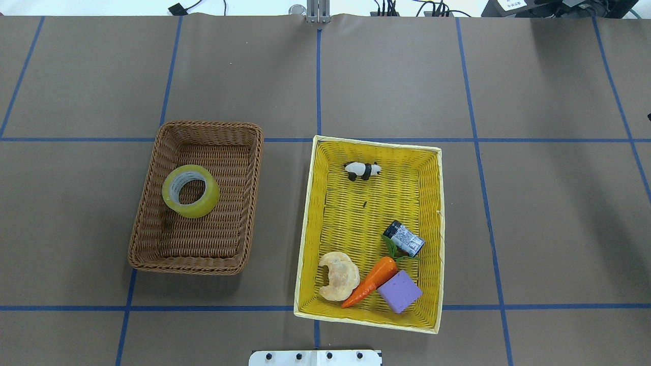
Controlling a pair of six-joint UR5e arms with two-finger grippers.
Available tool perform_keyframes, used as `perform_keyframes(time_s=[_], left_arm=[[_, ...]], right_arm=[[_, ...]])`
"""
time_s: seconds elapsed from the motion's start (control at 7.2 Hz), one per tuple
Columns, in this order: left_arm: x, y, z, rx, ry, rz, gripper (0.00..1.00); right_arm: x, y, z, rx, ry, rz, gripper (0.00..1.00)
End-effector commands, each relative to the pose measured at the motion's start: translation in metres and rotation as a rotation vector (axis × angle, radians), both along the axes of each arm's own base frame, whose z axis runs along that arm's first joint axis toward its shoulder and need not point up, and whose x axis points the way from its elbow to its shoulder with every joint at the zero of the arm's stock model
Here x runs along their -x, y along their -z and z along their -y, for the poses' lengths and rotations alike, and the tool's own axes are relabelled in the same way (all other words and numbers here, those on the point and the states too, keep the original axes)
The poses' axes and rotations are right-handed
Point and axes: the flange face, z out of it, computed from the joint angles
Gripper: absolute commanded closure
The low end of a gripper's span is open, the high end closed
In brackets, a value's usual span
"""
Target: Move tape to another basket
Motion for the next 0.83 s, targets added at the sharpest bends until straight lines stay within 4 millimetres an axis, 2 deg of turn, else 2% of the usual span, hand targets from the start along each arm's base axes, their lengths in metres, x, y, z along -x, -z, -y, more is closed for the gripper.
perform_keyframes(time_s=[0.0, 0.28, 0.42, 0.56, 0.69], left_arm=[[0.003, -0.011, -0.003, 0.013, 0.005, -0.004, 0.02], [0.007, -0.005, -0.008, 0.008, 0.006, -0.038, 0.02], [0.008, -0.012, -0.014, 0.026, 0.013, -0.031, 0.02], [0.019, 0.006, -0.017, 0.010, 0.047, -0.042, 0.02], [0.021, -0.010, -0.040, 0.052, 0.042, -0.069, 0.02]], right_arm=[[-0.004, -0.010, -0.019, 0.012, 0.003, -0.003, 0.00], [-0.005, -0.010, -0.032, 0.012, 0.006, -0.004, 0.00], [-0.012, -0.008, -0.036, 0.009, -0.007, 0.001, 0.00], [-0.010, -0.009, -0.043, 0.018, -0.002, -0.003, 0.00], [-0.008, -0.003, -0.039, 0.037, 0.002, -0.002, 0.00]])
